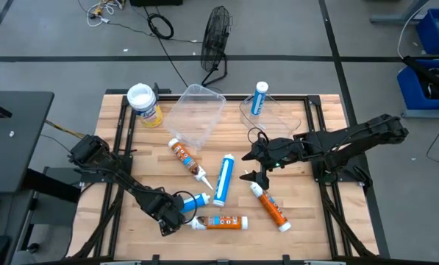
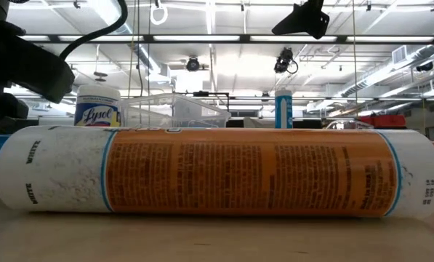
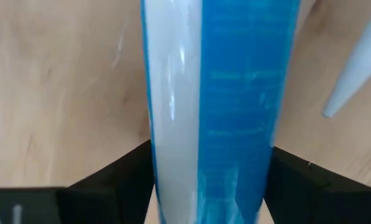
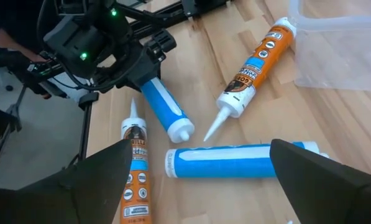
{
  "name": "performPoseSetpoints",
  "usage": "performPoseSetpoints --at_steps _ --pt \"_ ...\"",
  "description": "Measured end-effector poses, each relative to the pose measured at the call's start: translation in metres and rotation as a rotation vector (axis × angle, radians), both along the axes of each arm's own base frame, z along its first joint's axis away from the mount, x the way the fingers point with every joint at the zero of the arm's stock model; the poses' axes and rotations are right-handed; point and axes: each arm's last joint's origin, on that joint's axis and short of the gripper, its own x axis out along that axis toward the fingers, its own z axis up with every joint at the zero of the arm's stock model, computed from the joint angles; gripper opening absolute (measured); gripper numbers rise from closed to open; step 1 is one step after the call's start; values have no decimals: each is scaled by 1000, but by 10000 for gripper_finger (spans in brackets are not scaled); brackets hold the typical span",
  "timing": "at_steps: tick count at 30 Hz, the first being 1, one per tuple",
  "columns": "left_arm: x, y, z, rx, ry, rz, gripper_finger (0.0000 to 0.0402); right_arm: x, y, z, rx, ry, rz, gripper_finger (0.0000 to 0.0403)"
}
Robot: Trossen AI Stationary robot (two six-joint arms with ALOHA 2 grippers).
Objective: Pick & place silicon tubes, Sealant and Lysol wipes
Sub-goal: Put the left blue sealant into the right transparent bin
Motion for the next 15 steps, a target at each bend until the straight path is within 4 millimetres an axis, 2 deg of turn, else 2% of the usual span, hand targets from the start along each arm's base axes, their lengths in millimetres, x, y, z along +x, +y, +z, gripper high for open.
performPoseSetpoints --at_steps 3,9,15 --pt "0 0 0 5 -4 2 223 0 0 0 7 0 -4 385" --pt "1 -2 2 9 -19 -4 221 0 0 0 19 2 -13 385" --pt "8 -10 14 34 -90 -20 221 -1 0 1 49 0 -31 384"
